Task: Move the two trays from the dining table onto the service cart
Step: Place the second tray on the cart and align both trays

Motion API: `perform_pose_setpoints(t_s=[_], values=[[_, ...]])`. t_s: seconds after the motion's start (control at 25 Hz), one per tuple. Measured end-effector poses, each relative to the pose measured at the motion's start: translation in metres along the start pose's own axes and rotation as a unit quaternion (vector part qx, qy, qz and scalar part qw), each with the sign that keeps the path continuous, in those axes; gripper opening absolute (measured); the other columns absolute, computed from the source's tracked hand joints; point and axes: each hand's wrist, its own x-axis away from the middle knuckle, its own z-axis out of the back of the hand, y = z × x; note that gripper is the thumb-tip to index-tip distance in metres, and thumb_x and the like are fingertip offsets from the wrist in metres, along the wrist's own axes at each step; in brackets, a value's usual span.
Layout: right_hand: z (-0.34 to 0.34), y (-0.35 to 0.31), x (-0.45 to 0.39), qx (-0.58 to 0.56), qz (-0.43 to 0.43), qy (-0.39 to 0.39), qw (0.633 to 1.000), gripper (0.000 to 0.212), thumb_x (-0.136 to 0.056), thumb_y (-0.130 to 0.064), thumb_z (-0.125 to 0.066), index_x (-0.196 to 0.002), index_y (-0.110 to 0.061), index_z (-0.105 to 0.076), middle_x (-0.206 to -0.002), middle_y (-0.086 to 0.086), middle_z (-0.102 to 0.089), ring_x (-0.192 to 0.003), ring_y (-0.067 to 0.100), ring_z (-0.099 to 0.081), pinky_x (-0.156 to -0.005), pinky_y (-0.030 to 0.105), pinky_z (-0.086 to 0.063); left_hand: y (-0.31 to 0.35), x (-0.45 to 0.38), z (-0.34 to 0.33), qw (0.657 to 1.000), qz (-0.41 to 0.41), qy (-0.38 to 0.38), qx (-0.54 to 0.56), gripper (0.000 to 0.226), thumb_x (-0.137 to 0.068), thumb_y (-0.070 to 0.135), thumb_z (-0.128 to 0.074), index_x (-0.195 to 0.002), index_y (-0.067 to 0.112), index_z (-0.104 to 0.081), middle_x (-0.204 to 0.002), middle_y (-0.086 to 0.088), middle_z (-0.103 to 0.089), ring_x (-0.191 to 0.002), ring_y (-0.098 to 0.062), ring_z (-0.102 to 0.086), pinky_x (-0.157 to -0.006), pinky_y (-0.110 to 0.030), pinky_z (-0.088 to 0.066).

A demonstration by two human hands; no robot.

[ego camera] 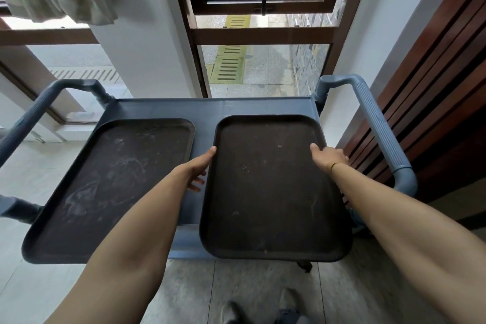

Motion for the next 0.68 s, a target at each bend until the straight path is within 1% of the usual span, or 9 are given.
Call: perform_pose_setpoints(t_s=[0.04, 0.12, 0.16, 0.24, 0.32, 0.4, 0.48, 0.56, 0.68], values=[[-0.002, -0.006, 0.004, 0.041, 0.034, 0.012, 0.999, 0.067, -0.101, -0.054, -0.026, -0.141, -0.005, -0.048, -0.15, 0.023, -0.038, -0.136, 0.041, -0.035, -0.11, 0.049, -0.032, -0.001, 0.004, 0.0, 0.999, -0.023, 0.024, -0.001, 0.088, -0.089, 0.077, -0.03, -0.15, 0.013, -0.036, -0.148, -0.014, -0.043, -0.124, -0.033, -0.05, -0.088, -0.045, -0.047], [-0.008, -0.022, 0.014, 0.075, 0.097, 0.019, 0.992, 0.064, -0.101, -0.054, -0.026, -0.143, -0.01, -0.047, -0.149, 0.022, -0.039, -0.135, 0.041, -0.035, -0.11, 0.051, -0.033, -0.006, 0.014, 0.002, 0.994, -0.082, 0.072, -0.012, 0.08, -0.094, 0.07, -0.032, -0.15, 0.012, -0.038, -0.151, -0.013, -0.042, -0.129, -0.033, -0.047, -0.09, -0.044, -0.045], [-0.01, -0.032, 0.019, 0.084, 0.126, 0.017, 0.988, 0.064, -0.101, -0.055, -0.028, -0.145, -0.012, -0.045, -0.151, 0.021, -0.038, -0.137, 0.041, -0.034, -0.11, 0.054, -0.032, -0.008, 0.019, 0.005, 0.989, -0.114, 0.095, -0.024, 0.076, -0.096, 0.066, -0.033, -0.148, 0.011, -0.041, -0.151, -0.014, -0.043, -0.132, -0.033, -0.045, -0.095, -0.044, -0.044], [-0.019, -0.049, 0.028, 0.105, 0.183, 0.007, 0.977, 0.063, -0.1, -0.058, -0.03, -0.147, -0.017, -0.043, -0.153, 0.018, -0.037, -0.139, 0.04, -0.033, -0.11, 0.058, -0.03, -0.02, 0.033, 0.013, 0.973, -0.171, 0.142, -0.061, 0.068, -0.099, 0.059, -0.036, -0.145, 0.01, -0.046, -0.15, -0.016, -0.045, -0.135, -0.032, -0.043, -0.106, -0.04, -0.036], [-0.03, -0.067, 0.039, 0.122, 0.248, -0.014, 0.961, 0.064, -0.099, -0.06, -0.031, -0.149, -0.022, -0.04, -0.154, 0.016, -0.036, -0.141, 0.037, -0.031, -0.11, 0.059, -0.029, -0.039, 0.049, 0.025, 0.957, -0.195, 0.191, -0.092, 0.065, -0.099, 0.057, -0.039, -0.144, 0.011, -0.048, -0.147, -0.016, -0.049, -0.133, -0.031, -0.046, -0.106, -0.036, -0.035], [-0.042, -0.083, 0.051, 0.131, 0.31, -0.039, 0.941, 0.064, -0.098, -0.062, -0.031, -0.15, -0.025, -0.038, -0.156, 0.013, -0.034, -0.144, 0.034, -0.027, -0.111, 0.06, -0.027, -0.064, 0.065, 0.038, 0.948, -0.19, 0.234, -0.101, 0.066, -0.097, 0.06, -0.04, -0.145, 0.015, -0.048, -0.148, -0.015, -0.048, -0.133, -0.03, -0.047, -0.111, -0.041, -0.036], [-0.054, -0.095, 0.064, 0.148, 0.359, -0.062, 0.919, 0.065, -0.097, -0.064, -0.031, -0.151, -0.029, -0.036, -0.159, 0.01, -0.029, -0.148, 0.032, -0.02, -0.112, 0.06, -0.024, -0.092, 0.082, 0.046, 0.942, -0.162, 0.277, -0.095, 0.068, -0.093, 0.066, -0.039, -0.146, 0.023, -0.045, -0.152, -0.012, -0.04, -0.137, -0.031, -0.042, -0.114, -0.047, -0.033], [-0.065, -0.107, 0.077, 0.165, 0.396, -0.075, 0.9, 0.066, -0.095, -0.066, -0.031, -0.152, -0.032, -0.032, -0.162, 0.008, -0.023, -0.15, 0.031, -0.013, -0.113, 0.061, -0.022, -0.118, 0.1, 0.053, 0.932, -0.137, 0.32, -0.098, 0.07, -0.091, 0.071, -0.037, -0.146, 0.029, -0.044, -0.156, -0.008, -0.034, -0.14, -0.03, -0.036, -0.115, -0.049, -0.028], [-0.082, -0.128, 0.098, 0.183, 0.438, -0.095, 0.875, 0.069, -0.094, -0.068, -0.03, -0.153, -0.033, -0.028, -0.164, 0.008, -0.018, -0.151, 0.032, -0.006, -0.113, 0.063, -0.018, -0.158, 0.129, 0.069, 0.915, -0.105, 0.377, -0.099, 0.075, -0.087, 0.075, -0.034, -0.147, 0.032, -0.042, -0.16, -0.003, -0.027, -0.145, -0.027, -0.028, -0.117, -0.053, -0.024]])
